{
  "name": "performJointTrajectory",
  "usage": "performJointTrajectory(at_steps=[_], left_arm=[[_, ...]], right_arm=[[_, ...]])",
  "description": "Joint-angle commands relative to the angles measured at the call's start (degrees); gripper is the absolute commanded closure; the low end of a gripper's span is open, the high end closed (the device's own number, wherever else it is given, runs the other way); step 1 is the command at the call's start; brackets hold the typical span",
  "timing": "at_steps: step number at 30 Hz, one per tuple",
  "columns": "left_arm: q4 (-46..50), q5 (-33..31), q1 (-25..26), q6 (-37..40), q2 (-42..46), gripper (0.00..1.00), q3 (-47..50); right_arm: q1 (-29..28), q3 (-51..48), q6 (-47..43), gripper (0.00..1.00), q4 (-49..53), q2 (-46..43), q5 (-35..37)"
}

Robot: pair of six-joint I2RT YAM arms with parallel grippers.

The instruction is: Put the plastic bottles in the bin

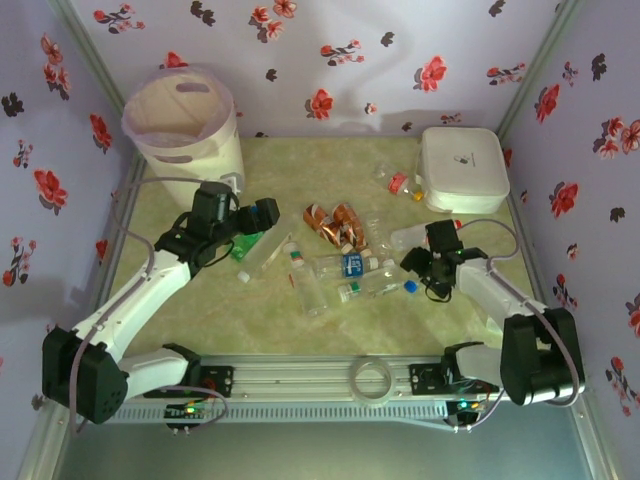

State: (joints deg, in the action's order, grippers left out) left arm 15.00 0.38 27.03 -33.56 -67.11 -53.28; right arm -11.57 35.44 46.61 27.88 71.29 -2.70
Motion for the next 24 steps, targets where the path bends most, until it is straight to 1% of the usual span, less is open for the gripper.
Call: performJointTrajectory(at_steps=[1, 6, 9, 10, 15, 17, 18, 21, 22, 24], left_arm=[[-1.6, 1.2, 0.3, -1.1, 0.4, 0.03, 0.0], [-3.9, 2.8, 0.3, -3.2, 0.1, 0.03, 0.3], [-6.3, 4.2, 0.3, -5.6, -0.8, 0.03, 0.5], [-6.5, 4.3, 0.3, -7.0, -1.3, 0.03, 0.4], [-10.5, 8.4, 0.5, -11.6, -3.7, 0.04, 0.3], [-14.2, 10.2, 0.9, -13.6, -4.7, 0.04, 0.8], [-15.7, 11.0, 1.2, -14.2, -5.2, 0.04, 1.0], [-21.8, 14.4, 2.4, -15.7, -7.5, 0.01, 1.1], [-24.1, 16.1, 3.2, -16.2, -8.6, 0.00, 1.0], [-29.3, 19.5, 4.8, -17.0, -10.8, 0.00, 0.7]], right_arm=[[-0.1, -0.6, 0.2, 0.22, -1.3, 1.7, 2.5], [0.2, -0.7, -0.8, 0.34, -0.9, 2.1, 3.3], [0.2, 0.3, -2.3, 0.38, 1.7, 0.5, 4.5], [0.2, 1.1, -3.1, 0.41, 3.1, -0.3, 4.7], [-0.1, 6.5, -8.4, 0.43, 11.3, -6.3, 4.7], [-0.4, 8.4, -12.1, 0.43, 11.1, -8.9, 1.8], [-0.6, 9.1, -14.0, 0.43, 10.2, -9.7, -0.8], [-1.1, 10.0, -18.0, 0.45, 2.7, -11.6, -12.1], [-1.5, 10.4, -19.3, 0.46, -0.8, -11.5, -16.7], [-3.2, 11.6, -21.7, 0.46, -5.3, -10.4, -23.1]])
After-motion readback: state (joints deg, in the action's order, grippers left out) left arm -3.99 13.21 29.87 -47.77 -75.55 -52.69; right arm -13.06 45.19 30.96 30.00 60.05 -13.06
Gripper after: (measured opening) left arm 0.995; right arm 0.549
